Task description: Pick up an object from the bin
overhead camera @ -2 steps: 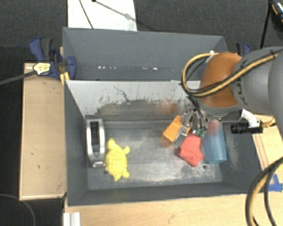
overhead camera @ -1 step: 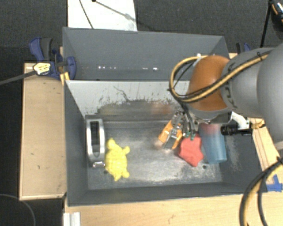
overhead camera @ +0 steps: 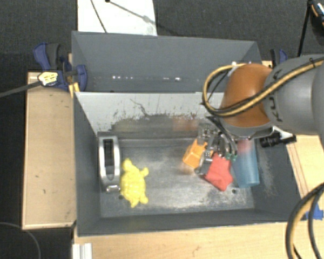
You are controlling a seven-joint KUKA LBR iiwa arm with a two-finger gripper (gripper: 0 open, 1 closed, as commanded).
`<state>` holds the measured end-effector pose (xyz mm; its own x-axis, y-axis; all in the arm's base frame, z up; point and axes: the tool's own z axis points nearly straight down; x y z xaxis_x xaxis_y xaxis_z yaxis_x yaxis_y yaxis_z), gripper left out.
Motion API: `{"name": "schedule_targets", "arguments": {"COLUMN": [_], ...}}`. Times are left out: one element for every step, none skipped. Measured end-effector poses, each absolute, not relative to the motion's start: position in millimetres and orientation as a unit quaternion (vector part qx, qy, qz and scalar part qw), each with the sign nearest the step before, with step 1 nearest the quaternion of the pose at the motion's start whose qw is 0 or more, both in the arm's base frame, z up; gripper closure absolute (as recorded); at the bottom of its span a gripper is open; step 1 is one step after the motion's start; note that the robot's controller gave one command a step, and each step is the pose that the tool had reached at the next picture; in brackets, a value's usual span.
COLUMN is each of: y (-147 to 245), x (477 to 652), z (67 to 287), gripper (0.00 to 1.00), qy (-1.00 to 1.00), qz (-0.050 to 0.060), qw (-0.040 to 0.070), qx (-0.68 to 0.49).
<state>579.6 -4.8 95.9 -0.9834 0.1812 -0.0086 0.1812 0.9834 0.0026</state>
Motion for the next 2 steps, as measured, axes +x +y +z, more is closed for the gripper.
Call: {"name": "schedule_targets", "arguments": {"y": [3.4, 3.4], "x": [597.3, 597.3], "z": [82.2, 82.2], "gripper": [1.00, 1.00], "qy": [0.992, 0.992], "qz": [-0.003, -0.003], "qw": [0.008, 0.008], "qx": [0.124, 0.123]}}
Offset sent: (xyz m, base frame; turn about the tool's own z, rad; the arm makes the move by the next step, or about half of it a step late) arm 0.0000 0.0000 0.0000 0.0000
